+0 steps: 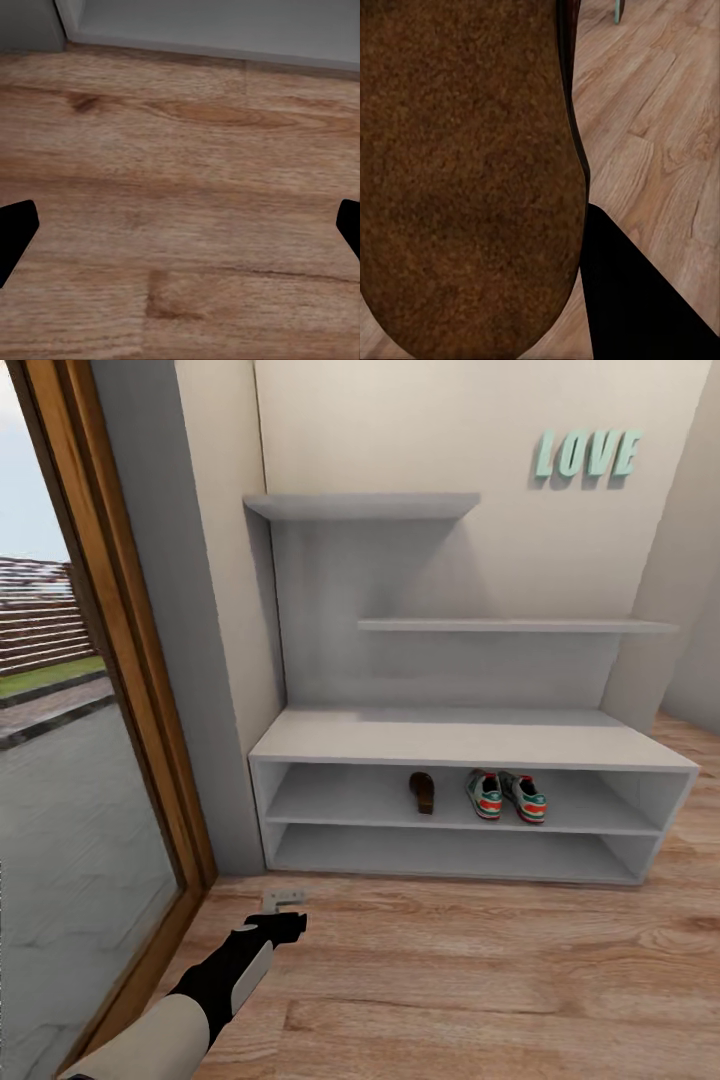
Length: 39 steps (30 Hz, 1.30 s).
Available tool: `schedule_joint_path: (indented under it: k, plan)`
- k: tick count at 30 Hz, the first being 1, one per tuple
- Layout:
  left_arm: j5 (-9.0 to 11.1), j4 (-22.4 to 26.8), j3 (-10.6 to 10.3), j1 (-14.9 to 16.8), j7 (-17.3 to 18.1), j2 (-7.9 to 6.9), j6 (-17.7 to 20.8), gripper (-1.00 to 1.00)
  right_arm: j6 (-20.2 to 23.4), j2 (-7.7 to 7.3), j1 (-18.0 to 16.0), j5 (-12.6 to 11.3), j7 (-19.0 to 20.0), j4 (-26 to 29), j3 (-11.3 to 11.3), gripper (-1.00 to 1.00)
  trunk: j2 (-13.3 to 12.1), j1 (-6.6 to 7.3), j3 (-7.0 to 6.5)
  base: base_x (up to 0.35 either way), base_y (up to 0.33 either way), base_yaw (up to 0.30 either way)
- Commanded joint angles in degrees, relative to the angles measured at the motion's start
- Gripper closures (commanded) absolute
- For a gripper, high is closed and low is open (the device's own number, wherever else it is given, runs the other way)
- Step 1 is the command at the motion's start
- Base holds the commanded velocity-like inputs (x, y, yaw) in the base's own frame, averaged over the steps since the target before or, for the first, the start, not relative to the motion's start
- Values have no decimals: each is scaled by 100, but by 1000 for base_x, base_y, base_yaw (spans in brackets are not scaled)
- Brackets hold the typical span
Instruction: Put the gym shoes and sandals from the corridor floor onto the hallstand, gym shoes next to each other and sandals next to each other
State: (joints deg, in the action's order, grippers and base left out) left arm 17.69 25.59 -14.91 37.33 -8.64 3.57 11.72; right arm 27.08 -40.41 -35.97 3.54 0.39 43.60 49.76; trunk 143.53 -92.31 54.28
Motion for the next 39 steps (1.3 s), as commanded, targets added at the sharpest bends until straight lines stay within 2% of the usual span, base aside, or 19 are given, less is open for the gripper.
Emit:
schedule_joint_path:
  k: [1,7,10,12,13,14,16,21,26,31,36,38,39]
  plan:
    - [57,0,-47,2,-50,-6,23,-100,34,3,-7,17,5,8,8,100,3,1,6,0,60,0]
    - [44,-18,-47,2,-38,-6,16,-100,34,6,-7,19,5,8,8,100,3,1,6,0,17,0]
    - [25,-18,-54,2,452,-109,-106,-100,34,3,-7,23,5,8,8,100,3,1,6,0,0,0]
    - [21,-25,-65,2,1099,-305,-363,-100,34,5,-7,24,2,8,8,100,3,1,6,0,0,0]
    - [17,-96,-70,1,1777,-477,-698,-100,34,6,-7,24,-1,8,8,100,3,1,6,0,0,0]
    - [8,-221,-72,0,2143,-547,-958,-100,34,7,-7,24,-1,8,4,100,3,1,6,0,0,0]
    - [-9,-390,-76,0,2423,-597,-1330,-100,34,7,-7,24,-2,8,1,100,3,1,6,0,0,0]
    - [-97,-472,-88,-3,2542,-618,-1566,-100,34,7,-7,24,-3,8,4,100,3,1,6,0,0,0]
    - [-161,-488,-89,-3,2558,-621,-1599,-100,34,7,-7,18,-4,8,4,100,3,1,6,-20,1,0]
    - [-161,-488,-83,-3,2560,-621,-1603,-100,34,7,-7,16,-4,8,1,100,3,1,6,-239,48,0]
    - [-160,-489,-83,-4,2560,-625,-1603,-100,34,7,-7,20,2,8,2,100,3,1,6,-13,2,0]
    - [-160,-490,-83,1,2560,-629,-1603,-100,34,141,-7,12,22,-116,-32,100,3,1,6,0,0,0]
    - [-160,-491,-83,0,2560,-629,-1603,-100,34,330,-7,15,16,-219,-87,100,3,1,6,0,0,0]
